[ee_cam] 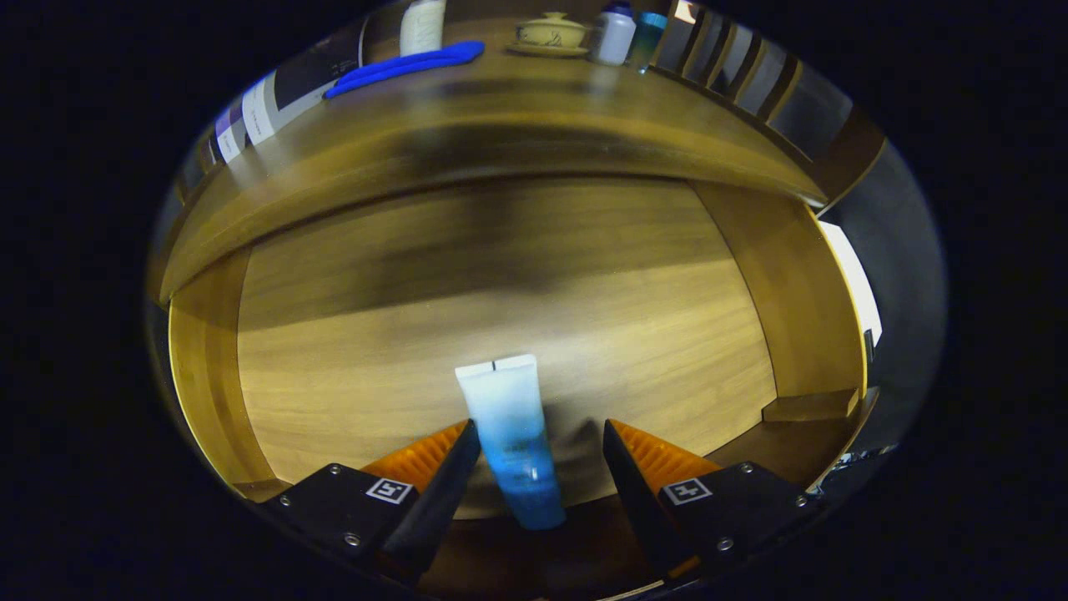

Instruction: Pull open the drawer, take out the items inside it, and place them on the countertop above the cabinet.

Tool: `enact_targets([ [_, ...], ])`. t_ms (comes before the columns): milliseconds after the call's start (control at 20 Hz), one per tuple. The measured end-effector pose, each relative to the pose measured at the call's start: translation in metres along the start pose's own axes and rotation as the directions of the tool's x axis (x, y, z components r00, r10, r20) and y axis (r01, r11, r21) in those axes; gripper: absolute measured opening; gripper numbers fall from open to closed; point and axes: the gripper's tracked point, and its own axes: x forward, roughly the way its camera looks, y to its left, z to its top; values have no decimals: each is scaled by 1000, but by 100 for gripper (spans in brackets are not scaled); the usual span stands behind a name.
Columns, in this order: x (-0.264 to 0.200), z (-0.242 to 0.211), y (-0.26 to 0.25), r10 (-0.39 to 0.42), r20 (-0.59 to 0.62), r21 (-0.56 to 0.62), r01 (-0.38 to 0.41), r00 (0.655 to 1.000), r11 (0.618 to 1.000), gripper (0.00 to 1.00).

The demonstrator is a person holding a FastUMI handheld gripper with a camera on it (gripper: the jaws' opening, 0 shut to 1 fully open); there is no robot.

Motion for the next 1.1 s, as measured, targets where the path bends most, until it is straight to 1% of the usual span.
enact_targets([
  [50,0,0,4,17,-2,-2,-17,1000,1000,93],
  [150,0,0,5,14,-8,-17,-14,1000,1000,88],
  [250,1,1,7,17,-7,-34,-17,1000,999,88],
  [350,0,1,14,28,2,-38,-28,1000,999,83],
  [450,-1,2,18,14,22,-52,-13,1000,999,61],
  [550,-2,-1,20,-10,47,-57,12,999,998,51],
  [700,-3,0,22,-24,87,-59,29,996,998,42],
  [750,-5,1,22,-26,100,-58,32,995,998,40],
  [900,-8,4,20,-23,154,-36,29,988,999,40],
  [1100,-24,21,16,11,275,30,-20,961,999,40],
])
